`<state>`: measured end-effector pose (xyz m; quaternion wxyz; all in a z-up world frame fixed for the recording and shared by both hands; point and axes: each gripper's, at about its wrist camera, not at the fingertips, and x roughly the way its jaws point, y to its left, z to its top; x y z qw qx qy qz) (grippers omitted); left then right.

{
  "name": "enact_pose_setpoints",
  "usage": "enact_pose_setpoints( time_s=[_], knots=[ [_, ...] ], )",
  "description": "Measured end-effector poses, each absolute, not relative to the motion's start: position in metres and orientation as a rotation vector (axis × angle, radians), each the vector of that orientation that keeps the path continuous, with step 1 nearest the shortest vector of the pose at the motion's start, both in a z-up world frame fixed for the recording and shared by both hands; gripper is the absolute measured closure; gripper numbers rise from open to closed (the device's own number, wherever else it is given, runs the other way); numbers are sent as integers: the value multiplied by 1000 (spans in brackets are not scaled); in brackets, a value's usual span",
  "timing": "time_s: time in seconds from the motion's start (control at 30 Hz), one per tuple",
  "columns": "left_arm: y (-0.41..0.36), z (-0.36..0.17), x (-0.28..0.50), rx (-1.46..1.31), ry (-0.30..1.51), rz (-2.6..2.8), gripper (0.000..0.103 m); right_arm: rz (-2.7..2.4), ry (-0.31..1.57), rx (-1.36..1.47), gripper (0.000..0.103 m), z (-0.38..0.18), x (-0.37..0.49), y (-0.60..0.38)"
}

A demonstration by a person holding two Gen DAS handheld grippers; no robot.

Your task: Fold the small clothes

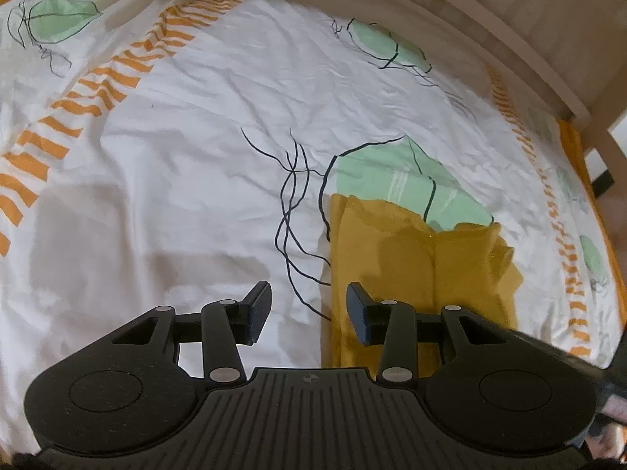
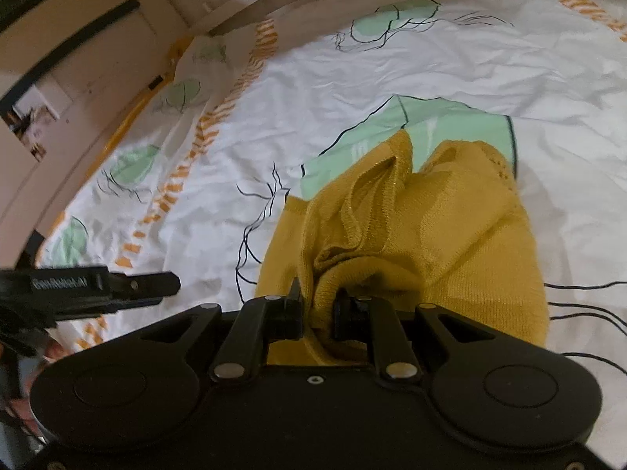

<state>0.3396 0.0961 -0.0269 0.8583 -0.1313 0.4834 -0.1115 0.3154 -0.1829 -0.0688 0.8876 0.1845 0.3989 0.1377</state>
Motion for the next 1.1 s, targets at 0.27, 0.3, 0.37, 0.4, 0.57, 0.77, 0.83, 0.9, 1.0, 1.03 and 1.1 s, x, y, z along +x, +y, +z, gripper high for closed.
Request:
enact_pose_setpoints(
  time_s=[0.27, 0.3, 0.37, 0.4, 0.57, 0.77, 0.83, 0.9, 1.0, 1.03, 1.1],
  knots=[
    [96, -28, 341, -280, 1018, -234, 62, 256, 834, 246, 74, -80, 324, -144],
    [97, -28, 341, -281, 1019, -233, 62, 261, 832, 247, 72, -82, 325, -142],
    [98, -29, 342, -286, 1021, -228, 62, 280, 820, 261, 69, -83, 326, -139],
    [98, -29, 342, -288, 1022, -226, 62, 298, 810, 271, 66, -83, 326, -138],
    [102, -31, 344, -297, 1025, -217, 62, 374, 749, 333, 65, -71, 320, -142],
    [99, -32, 344, -295, 1031, -214, 63, 373, 697, 319, 55, -52, 305, -166],
    [96, -33, 344, -290, 1032, -220, 62, 363, 697, 286, 55, -52, 297, -175],
    [92, -34, 343, -289, 1029, -232, 62, 361, 703, 253, 55, -54, 288, -180],
    [85, -35, 342, -296, 1018, -262, 62, 370, 715, 204, 55, -62, 274, -180],
    [82, -35, 341, -298, 1012, -272, 62, 375, 721, 189, 55, -66, 271, -179],
    [76, -36, 340, -309, 994, -296, 62, 384, 734, 167, 55, -75, 264, -176]
  ],
)
